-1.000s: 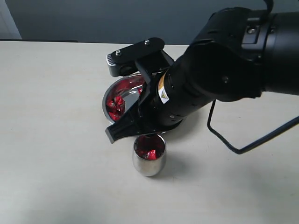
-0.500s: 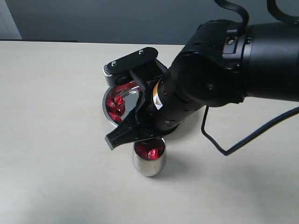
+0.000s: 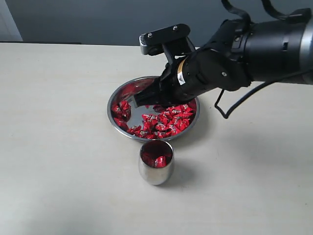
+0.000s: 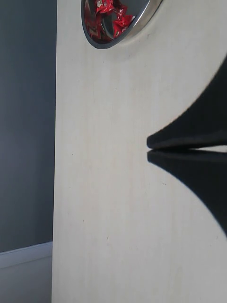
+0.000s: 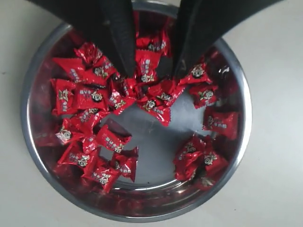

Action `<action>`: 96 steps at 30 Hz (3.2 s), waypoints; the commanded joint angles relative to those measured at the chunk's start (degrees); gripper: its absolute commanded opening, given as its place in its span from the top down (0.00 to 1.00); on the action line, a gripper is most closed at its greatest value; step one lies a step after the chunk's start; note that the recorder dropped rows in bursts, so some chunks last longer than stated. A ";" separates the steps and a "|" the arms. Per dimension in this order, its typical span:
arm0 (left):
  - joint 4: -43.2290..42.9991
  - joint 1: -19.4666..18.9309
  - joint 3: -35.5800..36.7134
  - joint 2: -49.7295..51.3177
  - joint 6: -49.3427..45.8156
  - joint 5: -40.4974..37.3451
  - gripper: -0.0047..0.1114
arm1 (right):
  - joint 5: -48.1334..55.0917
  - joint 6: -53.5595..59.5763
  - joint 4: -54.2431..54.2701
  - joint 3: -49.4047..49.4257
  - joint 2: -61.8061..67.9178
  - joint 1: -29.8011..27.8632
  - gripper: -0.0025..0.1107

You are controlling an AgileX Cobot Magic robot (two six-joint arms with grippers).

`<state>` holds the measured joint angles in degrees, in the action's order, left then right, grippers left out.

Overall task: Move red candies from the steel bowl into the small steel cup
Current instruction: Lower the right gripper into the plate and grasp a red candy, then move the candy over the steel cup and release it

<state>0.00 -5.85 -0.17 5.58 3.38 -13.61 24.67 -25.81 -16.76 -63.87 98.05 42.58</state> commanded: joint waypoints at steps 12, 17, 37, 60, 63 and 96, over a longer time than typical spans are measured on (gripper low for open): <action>0.00 0.29 0.17 -0.30 0.13 0.24 0.96 | -0.67 6.17 -2.15 -16.30 17.43 -5.21 0.56; 0.00 0.29 0.17 -0.30 0.13 0.24 0.96 | 6.85 8.70 -2.33 -23.16 24.08 -6.89 0.56; 0.00 0.29 0.17 -0.30 0.13 0.24 0.96 | 10.60 9.93 5.82 -29.84 32.08 -7.25 0.56; 0.00 0.29 0.17 -0.30 0.13 0.24 0.96 | 9.34 9.81 5.09 -30.21 30.33 -7.14 0.87; 0.00 0.29 0.17 -0.30 0.13 0.24 0.96 | 10.42 9.81 5.72 -30.21 27.13 -7.01 0.87; 0.00 0.29 0.17 -0.30 0.13 0.24 0.96 | 10.43 12.70 18.35 4.81 -10.31 7.87 0.87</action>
<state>0.00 -5.85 -0.17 5.58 3.38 -13.61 37.41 -14.26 0.57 -59.42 86.71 50.35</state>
